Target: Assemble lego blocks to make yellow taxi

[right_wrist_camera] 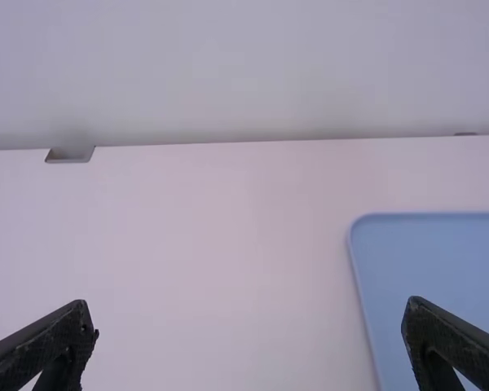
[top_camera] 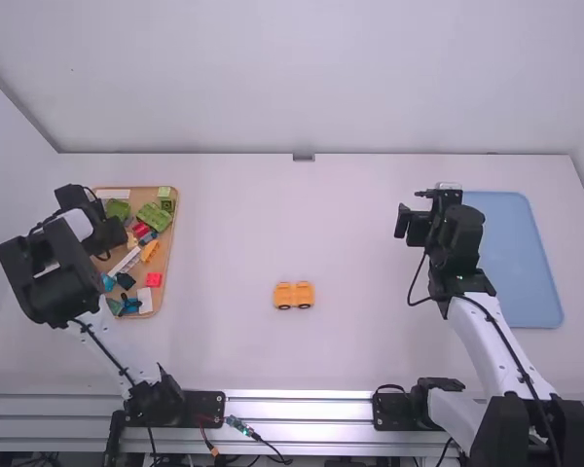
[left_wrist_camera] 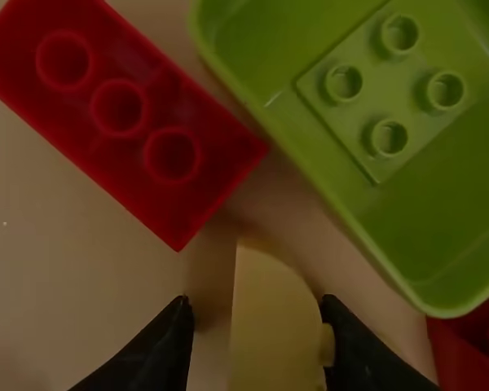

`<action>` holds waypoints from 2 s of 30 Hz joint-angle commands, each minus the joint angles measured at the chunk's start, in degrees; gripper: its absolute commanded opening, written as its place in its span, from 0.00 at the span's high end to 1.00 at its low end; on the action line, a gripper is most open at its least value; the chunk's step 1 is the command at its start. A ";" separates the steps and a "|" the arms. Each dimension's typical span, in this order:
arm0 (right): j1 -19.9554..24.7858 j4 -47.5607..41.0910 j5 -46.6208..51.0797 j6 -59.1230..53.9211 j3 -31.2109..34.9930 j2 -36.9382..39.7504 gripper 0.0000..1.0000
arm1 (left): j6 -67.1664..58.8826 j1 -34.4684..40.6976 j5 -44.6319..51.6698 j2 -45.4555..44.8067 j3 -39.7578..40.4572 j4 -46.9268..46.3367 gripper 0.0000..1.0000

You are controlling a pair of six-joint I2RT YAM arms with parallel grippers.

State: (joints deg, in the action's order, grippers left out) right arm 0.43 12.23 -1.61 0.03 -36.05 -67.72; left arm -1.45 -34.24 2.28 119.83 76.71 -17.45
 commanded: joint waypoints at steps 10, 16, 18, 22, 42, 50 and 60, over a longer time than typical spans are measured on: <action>-0.04 -0.09 -0.02 0.17 -1.11 -0.27 0.01 | 0.70 0.13 -0.20 0.90 -0.85 -1.83 0.58; -0.04 -0.07 0.00 0.15 -1.11 -0.27 0.01 | 1.25 0.15 -0.22 0.90 -0.83 -3.25 0.51; -0.04 -0.07 0.00 0.17 -1.11 -0.27 0.01 | 1.25 0.09 -0.22 0.90 -0.81 -2.74 0.53; -0.15 -0.07 0.00 0.15 -1.11 -0.27 0.01 | 1.27 0.13 -0.22 0.90 -0.81 -2.61 0.57; -0.13 0.02 -3.63 0.15 -1.11 -0.27 0.01 | 2.10 0.09 -0.22 0.85 1.51 -5.00 0.93; -0.09 2.27 -12.66 0.20 -1.11 -0.27 0.01 | 2.10 0.13 -0.39 -3.65 4.26 -8.80 0.98; -0.26 6.12 -16.87 11.74 -1.11 -0.29 0.01 | 1.53 5.77 -0.46 -19.87 -8.33 1.76 0.98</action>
State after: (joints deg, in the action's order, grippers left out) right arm 0.43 17.89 -16.60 8.29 -36.05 -67.72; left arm 0.43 -31.35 1.41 103.90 71.90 -16.21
